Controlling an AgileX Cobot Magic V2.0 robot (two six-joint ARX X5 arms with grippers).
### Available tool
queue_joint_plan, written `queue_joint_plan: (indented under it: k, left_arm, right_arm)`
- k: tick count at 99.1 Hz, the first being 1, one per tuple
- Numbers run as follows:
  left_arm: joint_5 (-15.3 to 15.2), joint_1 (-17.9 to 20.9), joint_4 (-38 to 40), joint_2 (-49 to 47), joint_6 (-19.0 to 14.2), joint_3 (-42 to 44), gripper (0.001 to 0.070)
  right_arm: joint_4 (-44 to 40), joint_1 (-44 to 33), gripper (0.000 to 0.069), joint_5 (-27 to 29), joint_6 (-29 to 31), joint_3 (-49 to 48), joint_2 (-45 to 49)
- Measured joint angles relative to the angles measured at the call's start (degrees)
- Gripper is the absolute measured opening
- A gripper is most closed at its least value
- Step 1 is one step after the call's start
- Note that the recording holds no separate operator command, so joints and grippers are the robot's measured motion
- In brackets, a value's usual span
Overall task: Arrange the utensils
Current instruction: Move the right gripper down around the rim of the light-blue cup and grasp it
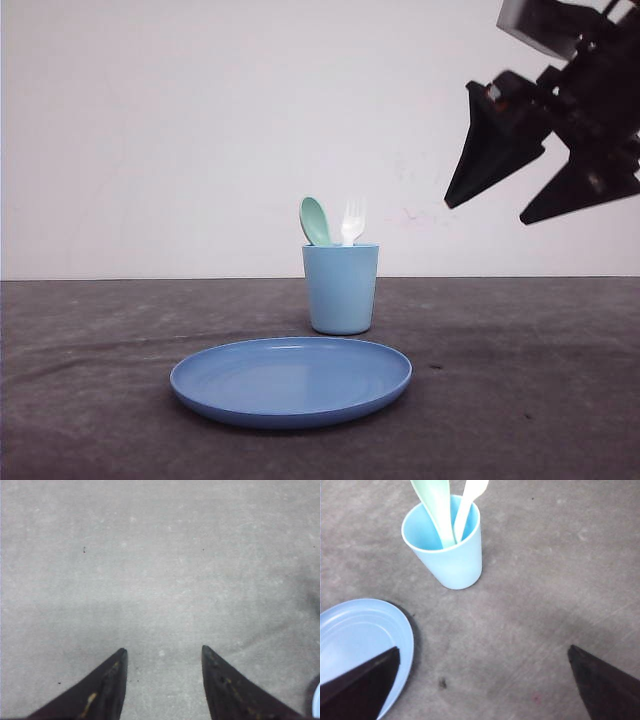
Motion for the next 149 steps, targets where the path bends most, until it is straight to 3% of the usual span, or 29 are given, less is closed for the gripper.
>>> queue_joint_plan:
  k: [23,52,95,128,149]
  left_arm:
    - [0.0,0.0,0.0,0.0,0.0,0.0,0.0274]
    - [0.0,0.0,0.0,0.0,0.0,0.0,0.0274]
    - [0.0,0.0,0.0,0.0,0.0,0.0,0.0274]
    - [0.0,0.0,0.0,0.0,0.0,0.0,0.0274]
    - [0.0,0.0,0.0,0.0,0.2,0.0,0.0274]
  right_arm:
    - [7.8,2.5,0.068,0.0,0.3,-0.8,3.5]
    - [21.1,5.2,0.068,-0.1,2.4,-0.2,16.0]
    - [22.3,6.8,0.068,-1.6,2.4,16.9,35.1]
    - [18.8,7.9,0.0678,-2.5,2.3,25.5,40.3]
    - [17.8,8.3,0.0516,-2.5,1.7,25.5,40.3]
